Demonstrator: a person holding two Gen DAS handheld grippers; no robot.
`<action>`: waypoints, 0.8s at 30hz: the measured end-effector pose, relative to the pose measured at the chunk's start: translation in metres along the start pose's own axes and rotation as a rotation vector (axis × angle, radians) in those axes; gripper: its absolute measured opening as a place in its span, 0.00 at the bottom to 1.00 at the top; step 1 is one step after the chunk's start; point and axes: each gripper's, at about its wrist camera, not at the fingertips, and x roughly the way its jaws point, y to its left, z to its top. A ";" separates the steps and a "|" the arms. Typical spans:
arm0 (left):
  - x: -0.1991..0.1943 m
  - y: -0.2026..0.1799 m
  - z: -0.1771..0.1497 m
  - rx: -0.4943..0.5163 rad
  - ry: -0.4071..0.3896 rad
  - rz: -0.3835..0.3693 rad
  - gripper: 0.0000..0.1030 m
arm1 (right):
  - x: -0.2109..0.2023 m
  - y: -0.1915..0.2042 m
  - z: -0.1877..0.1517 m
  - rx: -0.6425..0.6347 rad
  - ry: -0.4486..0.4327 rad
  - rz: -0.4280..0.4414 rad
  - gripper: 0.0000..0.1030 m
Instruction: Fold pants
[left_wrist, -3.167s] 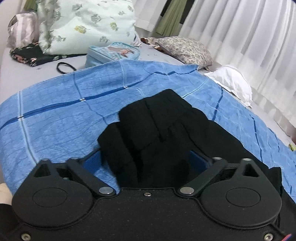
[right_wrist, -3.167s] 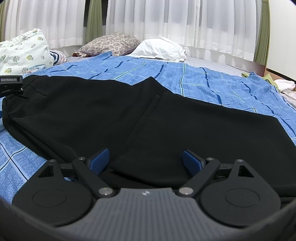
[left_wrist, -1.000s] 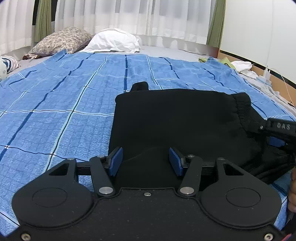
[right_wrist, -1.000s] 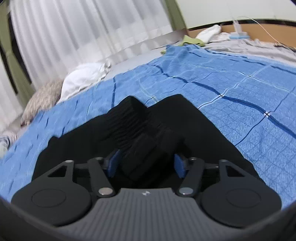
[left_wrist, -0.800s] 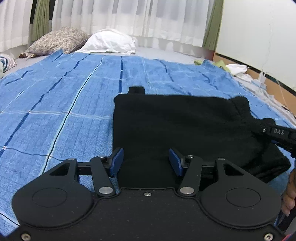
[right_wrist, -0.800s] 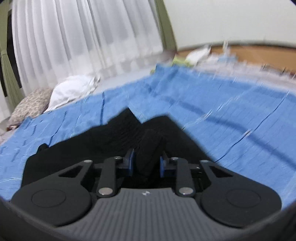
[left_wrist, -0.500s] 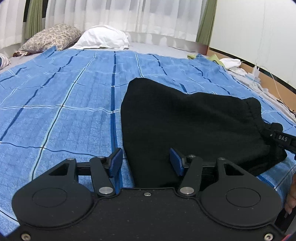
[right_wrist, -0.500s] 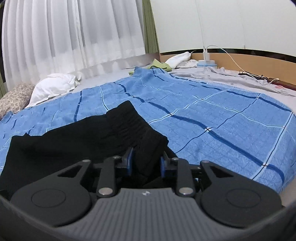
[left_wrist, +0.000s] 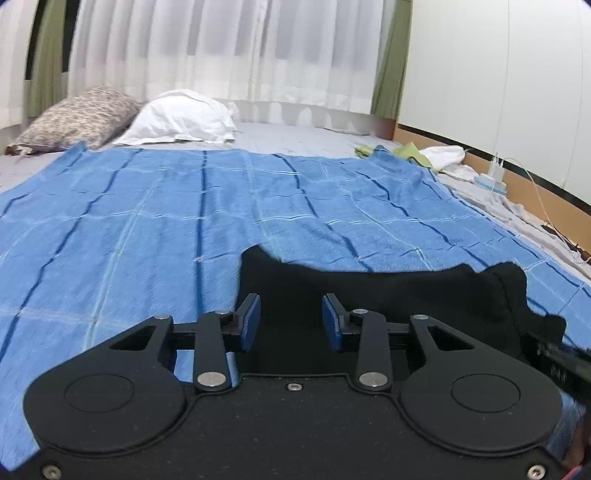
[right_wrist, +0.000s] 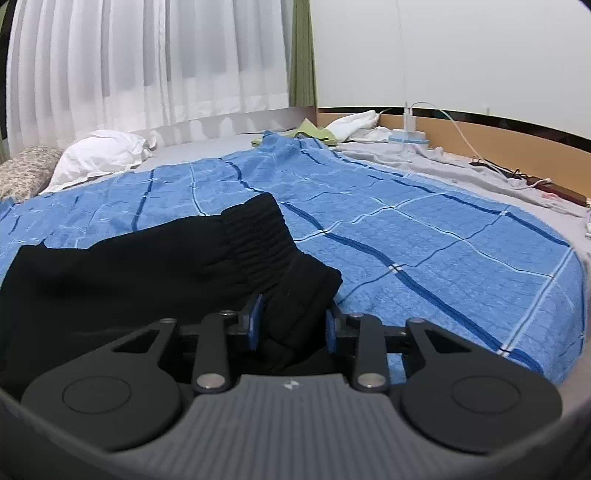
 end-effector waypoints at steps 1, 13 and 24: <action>0.007 -0.001 0.005 -0.003 0.005 -0.011 0.32 | 0.001 0.002 0.001 0.004 0.004 0.004 0.35; 0.086 0.007 0.005 -0.008 0.079 0.093 0.35 | -0.007 -0.016 0.011 0.063 0.066 0.100 0.63; 0.100 0.003 -0.009 0.048 0.088 0.147 0.46 | -0.010 0.025 0.063 -0.072 0.001 0.145 0.78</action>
